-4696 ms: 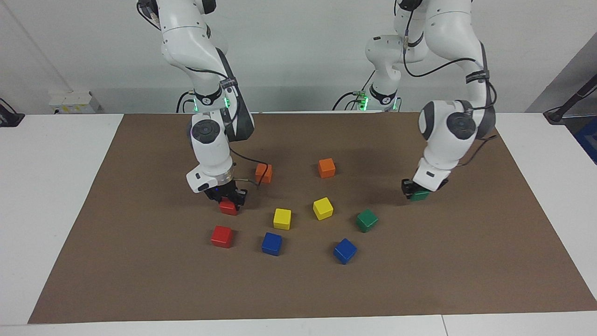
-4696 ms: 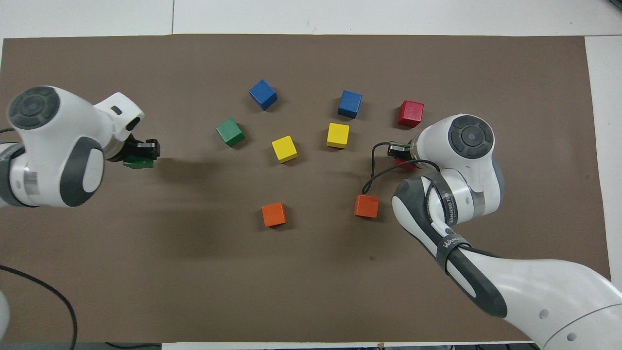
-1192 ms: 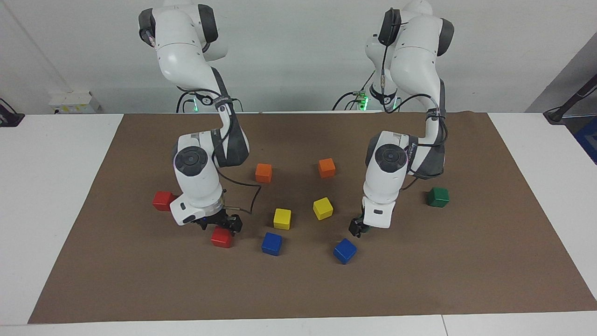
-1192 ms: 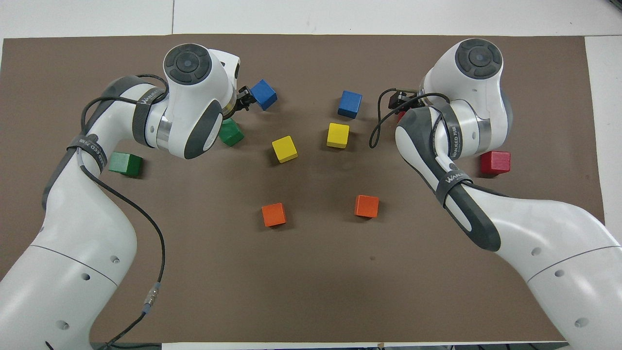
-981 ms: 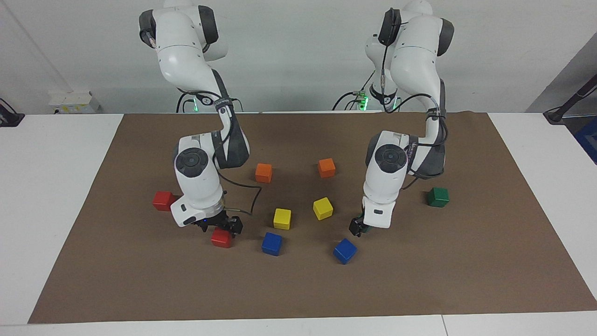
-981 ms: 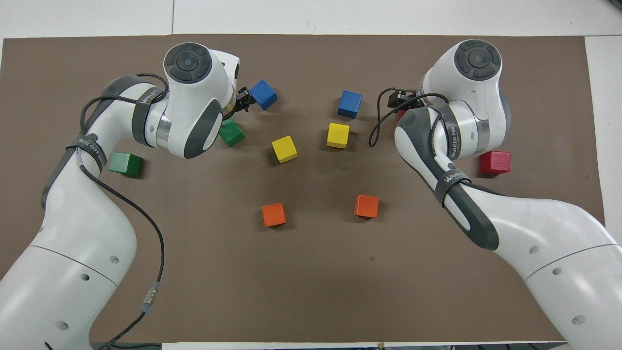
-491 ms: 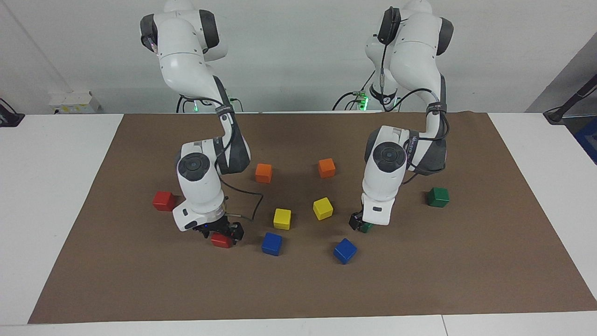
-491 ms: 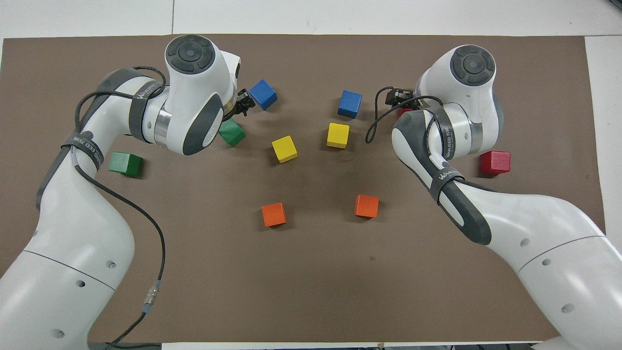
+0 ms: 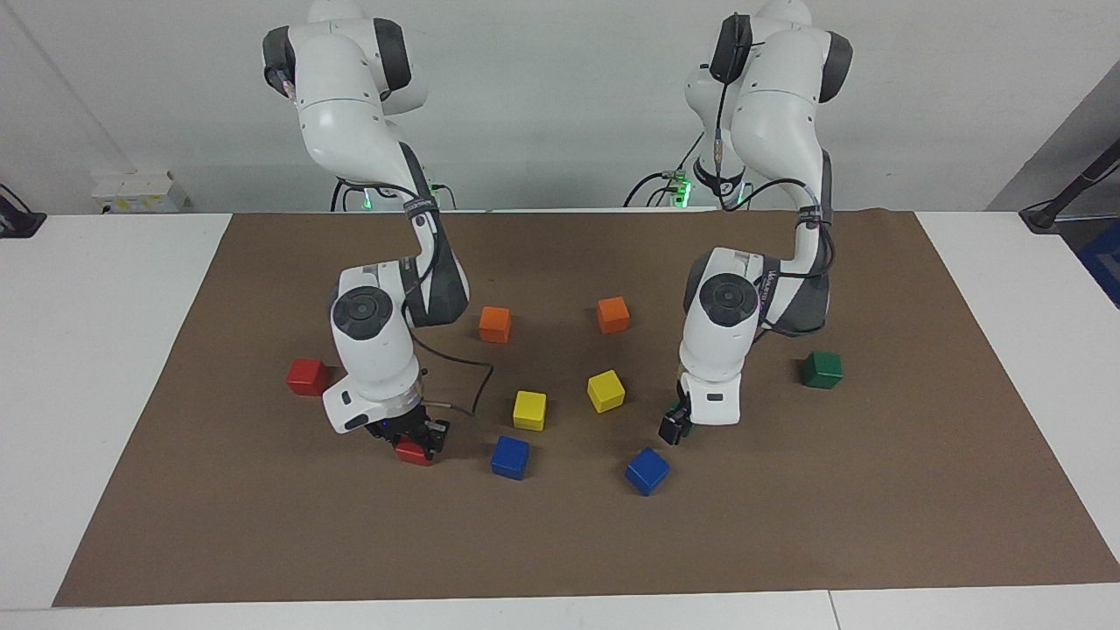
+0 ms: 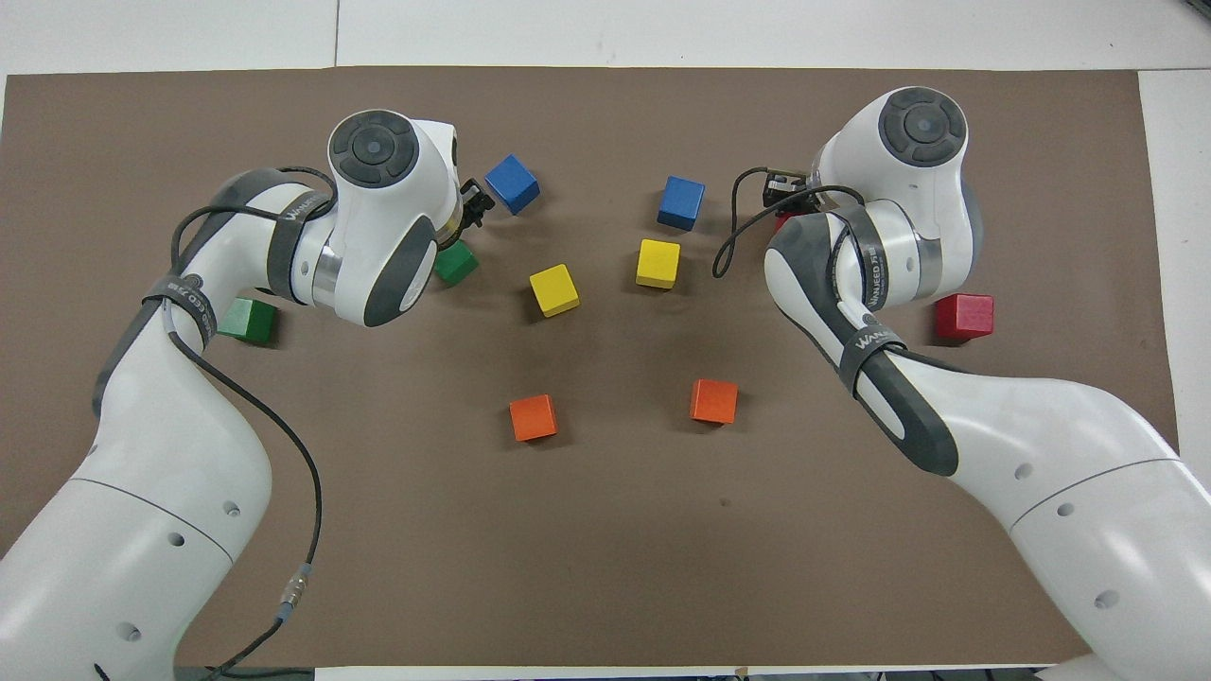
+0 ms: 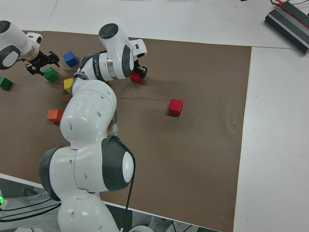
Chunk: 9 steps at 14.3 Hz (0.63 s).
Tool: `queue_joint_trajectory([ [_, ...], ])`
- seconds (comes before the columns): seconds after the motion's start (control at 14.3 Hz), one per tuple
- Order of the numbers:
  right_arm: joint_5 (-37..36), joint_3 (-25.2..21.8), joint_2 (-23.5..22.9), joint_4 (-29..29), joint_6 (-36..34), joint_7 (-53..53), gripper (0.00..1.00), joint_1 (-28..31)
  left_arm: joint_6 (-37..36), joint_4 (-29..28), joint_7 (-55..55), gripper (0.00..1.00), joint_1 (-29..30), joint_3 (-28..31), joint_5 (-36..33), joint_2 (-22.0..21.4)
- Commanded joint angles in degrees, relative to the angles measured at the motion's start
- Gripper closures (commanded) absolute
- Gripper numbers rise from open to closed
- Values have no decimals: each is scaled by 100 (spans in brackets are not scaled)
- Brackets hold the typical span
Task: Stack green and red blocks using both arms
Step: 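Grasp the second green cube with the left gripper while the right gripper grasps red, then carry the green cube over the placed green while the right gripper carries red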
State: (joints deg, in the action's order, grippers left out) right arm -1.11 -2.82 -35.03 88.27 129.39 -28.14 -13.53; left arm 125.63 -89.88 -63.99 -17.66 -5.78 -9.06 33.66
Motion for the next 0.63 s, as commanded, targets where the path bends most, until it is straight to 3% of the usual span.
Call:
queue_joint_trajectory([
  [0.0, -73, 27, 180, -46, -430, 80, 100, 105, 463, -951, -219, 0, -62, 42, -52, -509],
  [0.07, -73, 10, 398, -20, -693, 429, 100, 123, 402, -970, -288, 0, -80, 42, -52, -527],
  [0.14, -73, -8, 618, 32, -1000, 737, 100, 218, 358, -970, -359, 18, -97, 42, -52, -536],
  [0.21, -73, 1, 960, 233, -1256, 1001, 100, 385, 218, -944, -368, 80, -97, 34, -60, -536],
  [0.28, -73, 1, 1372, 661, -1293, 1308, 100, 499, 95, -865, -333, 100, -89, 33, -52, -536],
  [0.42, -73, 1, 2041, 1462, -1241, 1723, 100, 833, -422, -402, -106, 100, 7, 25, -78, -527],
  [0.56, -56, 1, 2289, 1754, -1241, 1943, 100, 1123, -1247, -118, 1310, 100, 436, 7, -34, -798],
])
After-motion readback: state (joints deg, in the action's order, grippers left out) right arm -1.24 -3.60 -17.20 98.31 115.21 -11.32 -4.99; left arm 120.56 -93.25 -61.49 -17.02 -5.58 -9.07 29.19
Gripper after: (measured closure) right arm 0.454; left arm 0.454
